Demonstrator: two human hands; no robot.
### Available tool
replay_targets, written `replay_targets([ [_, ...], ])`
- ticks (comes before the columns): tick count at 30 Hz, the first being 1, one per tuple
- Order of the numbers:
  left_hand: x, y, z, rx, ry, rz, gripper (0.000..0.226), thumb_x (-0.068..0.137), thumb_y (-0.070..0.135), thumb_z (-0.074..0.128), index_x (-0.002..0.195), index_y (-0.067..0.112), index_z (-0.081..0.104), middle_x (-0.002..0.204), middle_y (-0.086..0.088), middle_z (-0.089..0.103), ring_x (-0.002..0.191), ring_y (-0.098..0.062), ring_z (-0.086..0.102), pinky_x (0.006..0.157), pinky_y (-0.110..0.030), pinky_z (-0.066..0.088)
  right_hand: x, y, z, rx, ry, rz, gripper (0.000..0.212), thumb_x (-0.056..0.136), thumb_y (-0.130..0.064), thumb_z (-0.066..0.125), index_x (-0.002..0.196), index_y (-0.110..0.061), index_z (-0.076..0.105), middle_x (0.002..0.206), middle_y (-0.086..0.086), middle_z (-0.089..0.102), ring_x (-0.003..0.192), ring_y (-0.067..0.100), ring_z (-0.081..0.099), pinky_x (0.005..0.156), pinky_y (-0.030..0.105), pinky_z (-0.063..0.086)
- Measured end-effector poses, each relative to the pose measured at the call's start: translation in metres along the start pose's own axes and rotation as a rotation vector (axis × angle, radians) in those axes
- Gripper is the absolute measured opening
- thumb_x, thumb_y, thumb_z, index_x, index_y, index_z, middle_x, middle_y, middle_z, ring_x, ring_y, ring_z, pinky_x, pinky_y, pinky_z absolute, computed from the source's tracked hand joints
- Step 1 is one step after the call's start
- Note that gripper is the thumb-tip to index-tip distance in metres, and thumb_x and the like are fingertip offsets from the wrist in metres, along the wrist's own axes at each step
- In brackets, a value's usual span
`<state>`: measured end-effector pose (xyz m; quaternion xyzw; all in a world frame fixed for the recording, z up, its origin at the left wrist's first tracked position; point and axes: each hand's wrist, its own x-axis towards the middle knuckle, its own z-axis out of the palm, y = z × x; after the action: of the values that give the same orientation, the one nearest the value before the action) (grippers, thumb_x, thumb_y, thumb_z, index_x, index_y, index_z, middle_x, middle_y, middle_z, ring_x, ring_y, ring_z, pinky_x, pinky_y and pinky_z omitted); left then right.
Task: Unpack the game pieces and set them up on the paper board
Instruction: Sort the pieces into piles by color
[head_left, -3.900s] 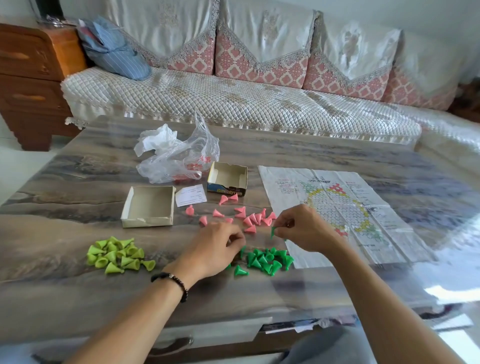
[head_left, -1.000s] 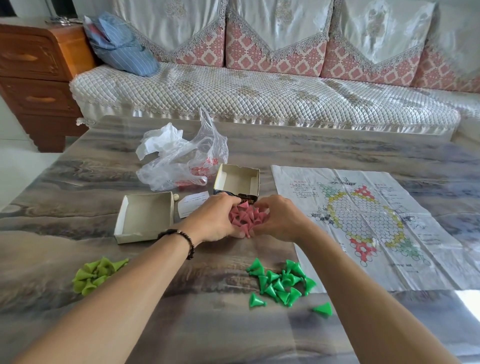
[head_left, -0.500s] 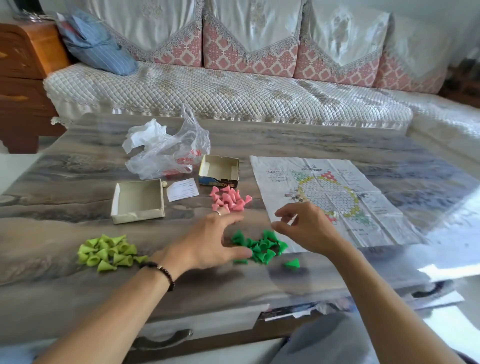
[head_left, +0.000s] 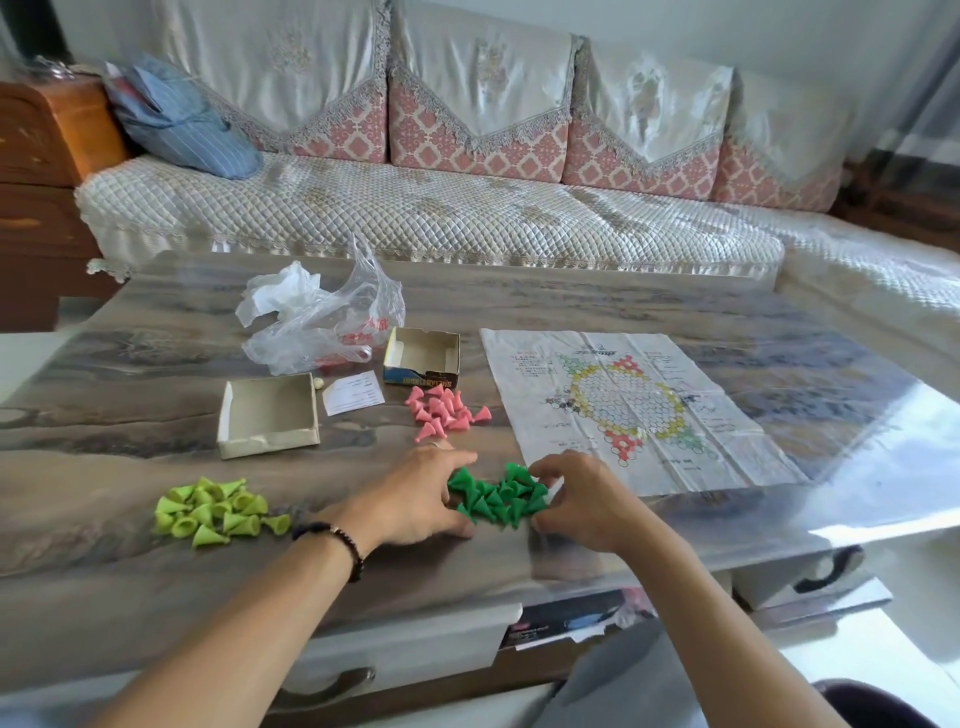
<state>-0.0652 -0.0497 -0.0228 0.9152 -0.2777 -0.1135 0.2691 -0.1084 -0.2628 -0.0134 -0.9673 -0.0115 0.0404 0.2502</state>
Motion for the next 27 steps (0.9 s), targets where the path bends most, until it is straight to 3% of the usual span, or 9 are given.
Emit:
replay_targets([
  [4,-0.003,0.000,0.000,-0.005,0.007,-0.004,0.090,0.072,0.038,0.081,0.147,0.020,0.035,0.117,0.008,0.040,0.087,-0.008,0.054,0.086,-0.034,0.048,0.001,-0.001,0.000,0.013,-0.009,-0.009,0.056,0.069,-0.016,0.074,0.123,-0.017,0.061,0.106,-0.003,0.057,0.080,0.015,0.062,0.075,0.028,0.051],
  [10,-0.011,0.006,-0.001,0.029,0.042,-0.006,0.084,0.077,0.040,0.076,0.147,0.026,0.032,0.103,0.010,0.033,0.088,-0.005,0.048,0.085,-0.027,0.043,-0.003,0.001,-0.003,0.001,0.016,-0.001,0.066,0.070,-0.027,0.074,0.132,-0.019,0.052,0.115,-0.003,0.053,0.092,0.014,0.055,0.081,0.029,0.048],
  [14,-0.023,0.008,-0.004,0.045,0.087,0.011,0.083,0.079,0.044,0.073,0.148,0.025,0.030,0.123,0.008,0.041,0.101,-0.008,0.050,0.087,-0.026,0.041,-0.003,-0.009,-0.005,-0.034,0.056,-0.032,0.063,0.073,-0.038,0.073,0.130,-0.022,0.053,0.118,-0.003,0.051,0.099,0.016,0.055,0.086,0.033,0.048],
  [16,-0.033,0.002,-0.006,0.057,0.147,0.024,0.079,0.081,0.047,0.070,0.147,0.025,0.032,0.140,0.009,0.037,0.113,-0.010,0.049,0.094,-0.029,0.042,-0.003,-0.019,-0.003,-0.042,0.109,-0.060,0.057,0.077,-0.041,0.070,0.129,-0.022,0.055,0.120,-0.002,0.050,0.101,0.016,0.055,0.086,0.034,0.048],
  [18,-0.048,-0.007,-0.010,0.072,0.230,0.039,0.072,0.084,0.049,0.065,0.145,0.025,0.036,0.142,0.013,0.036,0.117,-0.011,0.048,0.095,-0.030,0.042,-0.001,-0.033,0.001,-0.023,0.187,-0.108,0.050,0.082,-0.039,0.068,0.127,-0.020,0.057,0.119,-0.003,0.052,0.099,0.014,0.055,0.081,0.028,0.045],
  [21,-0.078,-0.027,-0.018,0.105,0.381,0.037,0.057,0.087,0.044,0.063,0.137,0.024,0.047,0.133,0.012,0.046,0.117,-0.010,0.049,0.097,-0.028,0.042,0.006,-0.063,0.016,0.006,0.254,-0.195,0.041,0.083,-0.031,0.067,0.121,-0.018,0.062,0.114,-0.001,0.057,0.098,0.015,0.056,0.077,0.022,0.038],
  [24,-0.105,-0.054,-0.027,0.144,0.547,-0.002,0.045,0.083,0.039,0.065,0.123,0.020,0.060,0.119,0.009,0.056,0.110,-0.013,0.053,0.095,-0.031,0.044,0.013,-0.099,0.038,0.028,0.251,-0.287,0.035,0.083,-0.028,0.066,0.116,-0.015,0.065,0.112,0.001,0.061,0.099,0.019,0.057,0.080,0.025,0.042],
  [27,-0.130,-0.085,-0.039,0.165,0.653,-0.087,0.048,0.074,0.042,0.065,0.117,0.021,0.062,0.115,0.009,0.057,0.109,-0.014,0.052,0.094,-0.034,0.043,0.017,-0.131,0.064,0.087,0.204,-0.356,0.035,0.082,-0.026,0.065,0.116,-0.015,0.065,0.109,0.001,0.061,0.100,0.019,0.056,0.085,0.027,0.044],
])
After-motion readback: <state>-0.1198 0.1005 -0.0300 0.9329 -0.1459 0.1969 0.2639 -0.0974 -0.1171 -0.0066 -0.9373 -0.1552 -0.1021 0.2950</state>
